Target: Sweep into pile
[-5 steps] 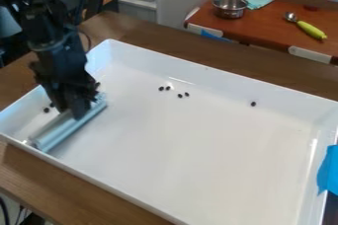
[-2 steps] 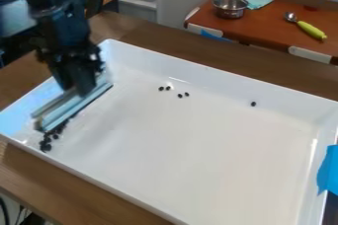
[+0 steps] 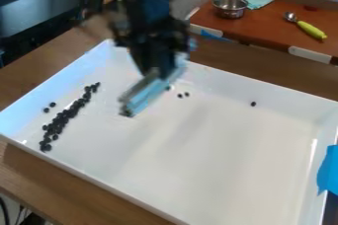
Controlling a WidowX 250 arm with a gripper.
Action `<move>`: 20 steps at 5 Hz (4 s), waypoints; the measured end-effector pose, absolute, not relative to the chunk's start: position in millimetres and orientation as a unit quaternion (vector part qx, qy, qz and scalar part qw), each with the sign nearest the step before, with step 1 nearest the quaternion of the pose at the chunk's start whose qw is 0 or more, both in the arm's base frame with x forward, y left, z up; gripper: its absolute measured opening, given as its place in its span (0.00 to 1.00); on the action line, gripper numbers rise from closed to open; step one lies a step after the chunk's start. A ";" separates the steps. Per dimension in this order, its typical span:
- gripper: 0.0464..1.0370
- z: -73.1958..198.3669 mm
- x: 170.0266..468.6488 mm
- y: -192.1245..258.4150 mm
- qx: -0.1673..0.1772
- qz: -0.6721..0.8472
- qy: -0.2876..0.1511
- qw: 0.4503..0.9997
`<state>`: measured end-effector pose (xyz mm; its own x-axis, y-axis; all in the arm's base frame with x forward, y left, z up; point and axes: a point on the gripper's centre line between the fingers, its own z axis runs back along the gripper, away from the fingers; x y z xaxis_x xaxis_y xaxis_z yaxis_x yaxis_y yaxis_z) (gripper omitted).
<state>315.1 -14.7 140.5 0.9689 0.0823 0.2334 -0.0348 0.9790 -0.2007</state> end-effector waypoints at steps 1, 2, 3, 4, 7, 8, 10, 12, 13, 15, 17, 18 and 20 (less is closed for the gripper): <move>0.28 130.1 331.7 -61.1 -0.094 0.023 -0.112 0.989; 0.28 123.2 340.9 -92.4 -0.085 0.018 -0.115 0.990; 0.28 105.7 346.1 -114.5 -0.071 0.016 -0.122 0.990; 0.28 87.3 357.6 -123.3 -0.055 0.023 -0.131 0.990; 0.28 74.7 378.8 -124.2 -0.052 0.033 -0.134 0.989; 0.28 75.3 382.4 -112.0 -0.058 0.037 -0.132 0.989; 0.28 80.3 369.3 -72.0 -0.071 0.035 -0.132 0.988; 0.28 89.4 362.9 -43.6 -0.083 0.033 -0.134 0.987; 0.28 92.2 359.8 -45.8 -0.089 0.025 -0.129 0.987; 0.28 104.4 364.4 -81.8 -0.094 0.016 -0.131 0.987; 0.28 76.0 385.7 -90.4 -0.067 0.041 -0.131 0.988; 0.28 73.6 393.5 -93.2 -0.059 0.036 -0.144 0.987; 0.28 73.3 399.2 -77.8 -0.064 0.044 -0.151 0.986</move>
<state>399.2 -77.8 73.3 0.9507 0.1051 0.2918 -0.0664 0.9880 -0.1397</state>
